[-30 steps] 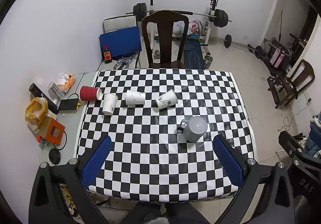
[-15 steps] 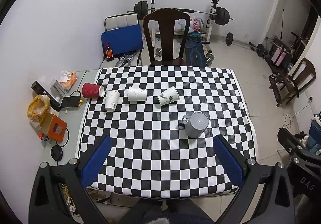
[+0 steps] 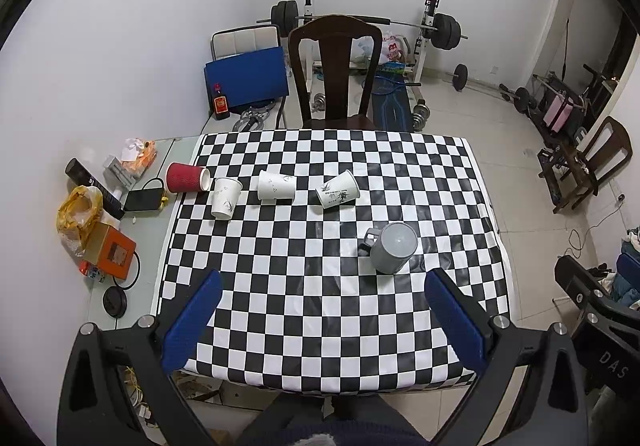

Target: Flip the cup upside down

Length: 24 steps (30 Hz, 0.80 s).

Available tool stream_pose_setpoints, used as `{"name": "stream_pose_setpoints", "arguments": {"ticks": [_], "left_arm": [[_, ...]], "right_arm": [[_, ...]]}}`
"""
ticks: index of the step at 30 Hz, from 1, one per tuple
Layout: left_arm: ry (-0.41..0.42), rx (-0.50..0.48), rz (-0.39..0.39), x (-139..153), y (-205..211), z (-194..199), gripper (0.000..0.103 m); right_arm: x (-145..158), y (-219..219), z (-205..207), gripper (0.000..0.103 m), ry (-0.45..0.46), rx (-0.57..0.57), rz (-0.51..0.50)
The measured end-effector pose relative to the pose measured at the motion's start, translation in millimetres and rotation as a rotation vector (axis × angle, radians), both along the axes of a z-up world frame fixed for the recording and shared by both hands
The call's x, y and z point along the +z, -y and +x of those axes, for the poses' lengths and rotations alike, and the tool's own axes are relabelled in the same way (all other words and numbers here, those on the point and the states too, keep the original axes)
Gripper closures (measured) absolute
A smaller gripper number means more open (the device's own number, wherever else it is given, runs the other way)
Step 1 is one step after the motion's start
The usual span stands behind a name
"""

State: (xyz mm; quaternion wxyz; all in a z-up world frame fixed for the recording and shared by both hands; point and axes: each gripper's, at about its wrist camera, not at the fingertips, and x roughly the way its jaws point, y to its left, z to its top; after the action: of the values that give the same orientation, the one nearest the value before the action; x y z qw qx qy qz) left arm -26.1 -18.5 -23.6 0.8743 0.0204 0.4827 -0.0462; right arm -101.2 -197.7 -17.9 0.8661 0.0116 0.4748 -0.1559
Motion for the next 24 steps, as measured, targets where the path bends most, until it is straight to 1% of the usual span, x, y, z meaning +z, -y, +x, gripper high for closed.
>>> {"name": "stream_pose_setpoints", "arguments": {"ticks": [24], "left_arm": [[-0.005, 0.002, 0.003, 0.7, 1.3, -1.4, 0.0]], "right_arm": [[-1.9, -0.9, 2.5, 0.0, -0.006, 0.004, 0.003]]}}
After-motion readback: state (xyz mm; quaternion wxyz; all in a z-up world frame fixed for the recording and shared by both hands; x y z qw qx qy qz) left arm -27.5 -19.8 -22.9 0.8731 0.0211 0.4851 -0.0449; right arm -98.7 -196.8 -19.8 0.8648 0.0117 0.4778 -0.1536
